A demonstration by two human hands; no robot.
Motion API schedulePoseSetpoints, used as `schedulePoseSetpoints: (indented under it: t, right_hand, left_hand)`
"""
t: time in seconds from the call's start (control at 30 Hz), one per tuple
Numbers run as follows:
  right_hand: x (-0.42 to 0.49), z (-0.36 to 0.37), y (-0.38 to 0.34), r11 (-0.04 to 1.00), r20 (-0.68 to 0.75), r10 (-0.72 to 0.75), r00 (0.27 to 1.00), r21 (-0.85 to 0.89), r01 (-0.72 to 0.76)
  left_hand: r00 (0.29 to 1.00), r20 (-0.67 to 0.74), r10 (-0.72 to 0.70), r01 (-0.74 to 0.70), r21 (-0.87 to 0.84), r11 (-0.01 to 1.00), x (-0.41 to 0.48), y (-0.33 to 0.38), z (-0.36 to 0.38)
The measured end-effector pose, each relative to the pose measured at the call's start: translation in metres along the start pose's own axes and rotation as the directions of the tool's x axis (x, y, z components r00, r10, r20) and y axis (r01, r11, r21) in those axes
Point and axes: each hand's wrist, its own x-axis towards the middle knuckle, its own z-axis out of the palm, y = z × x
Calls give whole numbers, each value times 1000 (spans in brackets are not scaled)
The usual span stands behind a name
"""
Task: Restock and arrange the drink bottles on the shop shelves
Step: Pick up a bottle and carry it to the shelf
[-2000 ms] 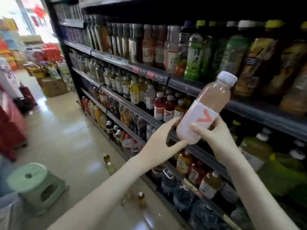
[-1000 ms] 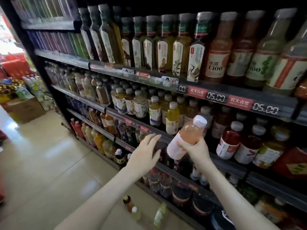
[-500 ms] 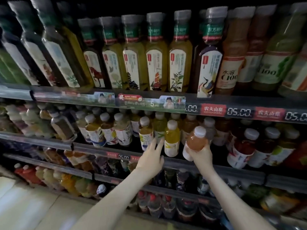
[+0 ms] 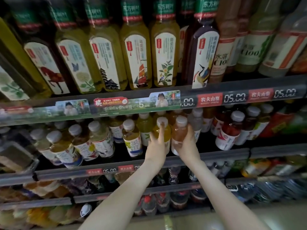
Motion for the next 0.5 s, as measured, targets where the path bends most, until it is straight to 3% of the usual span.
schedulePoseSetpoints:
  t: [0.07, 0.2, 0.27, 0.3, 0.37, 0.43, 0.5]
  right_hand:
    - [-3, 1, -2, 983, -44, -102, 994, -159, 93]
    - [-3, -1, -5, 913, 41, -154, 987, -376, 158]
    - [-7, -4, -5, 885, 31, -186, 982, -429, 181]
    - [-10, -6, -5, 872, 11, -220, 975, -446, 201]
    - [-17, -6, -2, 859, -15, -284, 959, -448, 248]
    - [-27, -3, -3, 853, 2, -303, 953, -445, 273]
    - [-34, 2, -4, 856, 15, -316, 949, -427, 292]
  left_hand:
    - [1000, -16, -3, 3, 33, 999, 3, 1, 2]
    - [1000, -13, 16, -16, 28, 999, -2, -2, -6]
    - [963, -230, 137, -139, 10, 990, -9, -12, -9]
    - [906, -376, 195, -187, 59, 981, -10, -20, -9]
    - [820, -526, 227, -152, 182, 971, -9, -43, -13]
    - [845, -525, 99, -6, 175, 984, -5, -62, -27]
    - [915, -396, -84, 110, 45, 993, 0, -75, -40]
